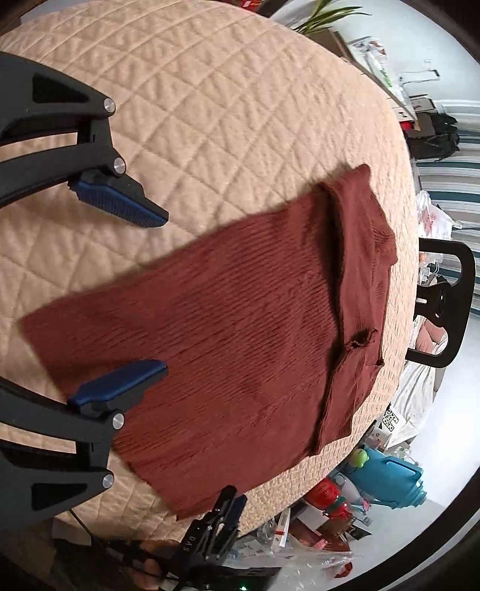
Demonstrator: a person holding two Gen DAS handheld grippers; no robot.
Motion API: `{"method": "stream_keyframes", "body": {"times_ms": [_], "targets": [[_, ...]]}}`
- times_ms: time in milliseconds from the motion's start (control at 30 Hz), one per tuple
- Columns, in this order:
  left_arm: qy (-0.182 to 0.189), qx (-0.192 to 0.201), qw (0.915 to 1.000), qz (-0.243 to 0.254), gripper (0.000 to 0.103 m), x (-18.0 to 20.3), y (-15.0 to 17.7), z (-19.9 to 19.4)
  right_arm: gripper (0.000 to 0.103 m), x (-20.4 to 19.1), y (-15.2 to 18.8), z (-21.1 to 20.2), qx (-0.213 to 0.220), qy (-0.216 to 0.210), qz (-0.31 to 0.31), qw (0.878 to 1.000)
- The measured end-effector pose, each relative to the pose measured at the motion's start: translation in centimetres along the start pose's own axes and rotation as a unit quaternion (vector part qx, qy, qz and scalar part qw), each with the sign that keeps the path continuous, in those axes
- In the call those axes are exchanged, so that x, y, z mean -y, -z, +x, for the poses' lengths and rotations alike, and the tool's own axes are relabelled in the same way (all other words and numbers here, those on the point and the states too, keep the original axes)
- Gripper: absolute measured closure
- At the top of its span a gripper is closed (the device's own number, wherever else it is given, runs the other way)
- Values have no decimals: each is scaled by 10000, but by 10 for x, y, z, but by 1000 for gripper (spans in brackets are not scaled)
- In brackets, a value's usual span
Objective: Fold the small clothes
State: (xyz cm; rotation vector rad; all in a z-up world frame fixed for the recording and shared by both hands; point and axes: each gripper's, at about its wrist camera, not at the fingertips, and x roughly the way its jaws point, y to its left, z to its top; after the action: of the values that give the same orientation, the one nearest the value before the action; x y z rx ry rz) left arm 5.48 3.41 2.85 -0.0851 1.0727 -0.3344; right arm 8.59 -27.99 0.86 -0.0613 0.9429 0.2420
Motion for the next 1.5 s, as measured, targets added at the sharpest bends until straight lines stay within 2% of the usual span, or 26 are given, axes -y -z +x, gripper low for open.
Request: {"method": "stream_keyframes", "body": {"times_ms": [367,467,967,1133,1167,1267,1333,1467,1500], "targets": [[146,72,9997,-162,27,5,22,-11,54,5,26,-17,89,-189,353,9992],[303,11,9993,-208,27,8,24,-13,54,6,31,-19,91,-293,462,9985],[265,76,9990,-350,27,11,32,-15,54,0,48,-28,221,-621,535,9964],[418,83,9980,-461,27,11,35,-18,54,-4,51,-30,228,-616,474,9967],[468,77,9977,-491,27,11,36,-18,55,-4,51,-30,237,-628,480,9966],[604,64,9964,-588,27,10,37,-19,65,-3,52,-30,225,-762,557,9953],[752,51,9945,-728,27,7,38,-20,66,-4,53,-29,206,-806,565,9949],[849,62,9916,-976,37,1,39,-21,72,-3,54,-30,217,-909,614,9937],[908,49,9907,-1016,44,-1,39,-21,72,-2,54,-29,210,-934,642,9933]]}}
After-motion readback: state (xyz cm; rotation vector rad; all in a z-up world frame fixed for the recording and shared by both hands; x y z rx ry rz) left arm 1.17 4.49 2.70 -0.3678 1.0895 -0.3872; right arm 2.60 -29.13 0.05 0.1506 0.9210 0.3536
